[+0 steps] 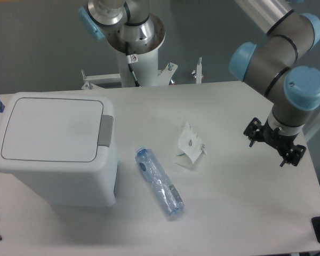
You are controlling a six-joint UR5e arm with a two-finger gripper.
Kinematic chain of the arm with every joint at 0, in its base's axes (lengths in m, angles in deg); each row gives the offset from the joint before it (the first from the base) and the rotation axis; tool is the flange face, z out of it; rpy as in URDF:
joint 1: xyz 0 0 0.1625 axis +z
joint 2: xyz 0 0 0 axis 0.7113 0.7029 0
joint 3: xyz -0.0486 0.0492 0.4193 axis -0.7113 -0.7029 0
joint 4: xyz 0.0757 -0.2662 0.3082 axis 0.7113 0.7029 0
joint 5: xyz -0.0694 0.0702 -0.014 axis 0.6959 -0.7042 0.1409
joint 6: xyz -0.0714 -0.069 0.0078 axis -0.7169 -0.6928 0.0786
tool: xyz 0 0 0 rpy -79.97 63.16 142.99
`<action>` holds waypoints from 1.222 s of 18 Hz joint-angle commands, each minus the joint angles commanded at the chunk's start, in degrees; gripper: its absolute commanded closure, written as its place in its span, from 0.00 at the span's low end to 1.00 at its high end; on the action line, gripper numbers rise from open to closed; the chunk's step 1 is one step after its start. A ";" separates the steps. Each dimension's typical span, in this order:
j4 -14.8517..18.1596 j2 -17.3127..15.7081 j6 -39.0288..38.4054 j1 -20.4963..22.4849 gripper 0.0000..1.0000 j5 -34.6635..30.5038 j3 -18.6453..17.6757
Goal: Open the trash can
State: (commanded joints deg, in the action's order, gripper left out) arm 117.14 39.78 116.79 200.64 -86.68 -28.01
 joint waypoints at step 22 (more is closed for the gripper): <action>-0.37 -2.38 -13.17 0.18 0.00 1.93 -2.04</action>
State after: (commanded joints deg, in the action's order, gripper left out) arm 116.77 37.40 103.62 200.82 -84.75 -30.05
